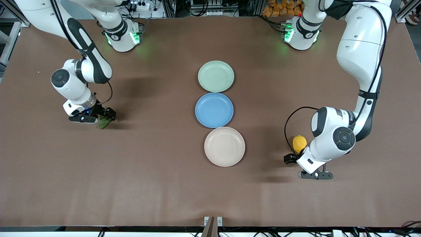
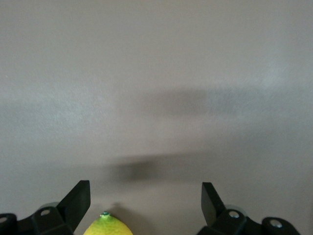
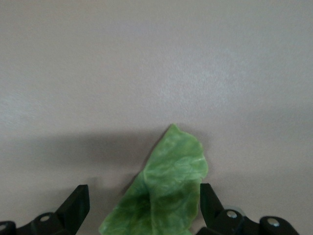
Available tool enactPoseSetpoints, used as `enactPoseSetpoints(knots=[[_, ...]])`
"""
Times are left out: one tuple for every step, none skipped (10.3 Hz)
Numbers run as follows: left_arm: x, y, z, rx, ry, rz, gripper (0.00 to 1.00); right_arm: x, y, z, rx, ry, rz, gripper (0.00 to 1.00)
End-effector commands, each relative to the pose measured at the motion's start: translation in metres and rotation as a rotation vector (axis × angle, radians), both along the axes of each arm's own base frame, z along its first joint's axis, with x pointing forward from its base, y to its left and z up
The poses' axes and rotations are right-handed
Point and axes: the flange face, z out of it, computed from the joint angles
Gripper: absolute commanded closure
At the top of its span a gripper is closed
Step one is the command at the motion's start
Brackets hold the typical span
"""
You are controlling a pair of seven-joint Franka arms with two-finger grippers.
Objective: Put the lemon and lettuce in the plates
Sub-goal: 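Grasp the lemon with the left gripper while the right gripper grasps the lettuce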
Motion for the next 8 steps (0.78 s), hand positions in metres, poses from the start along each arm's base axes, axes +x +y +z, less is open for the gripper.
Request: enactPoseSetpoints(knots=[[-0.014,0.009,-0.021,0.020,0.047,-0.017,0.00,-0.002,-0.011,-0.017,0.004,-0.002,-0.011,0.00],[-0.019,0.013,-0.028,0.049,0.056,-0.039,0.00,-0.002,-0.010,-0.023,0.004,-0.011,-0.010,0.00],[-0.024,0.015,-0.033,0.083,0.065,-0.067,0.00,-0.002,-0.010,-0.029,0.003,-0.020,-0.010,0.00],[-0.029,0.017,-0.038,0.112,0.070,-0.091,0.00,-0.002,-0.010,-0.030,0.003,-0.024,-0.010,0.03],[-0.033,0.019,-0.039,0.125,0.076,-0.098,0.00,-0.001,-0.011,-0.028,0.003,-0.024,-0.010,0.26],[-0.035,0.018,-0.037,0.125,0.078,-0.091,0.00,0.000,-0.012,-0.025,0.003,-0.017,-0.007,0.73],[-0.038,0.014,-0.036,0.126,0.083,-0.085,0.00,0.002,-0.014,-0.016,0.004,0.001,-0.010,0.99],[-0.042,0.012,-0.036,0.129,0.090,-0.078,0.00,0.001,-0.011,-0.006,0.005,0.031,-0.005,1.00]])
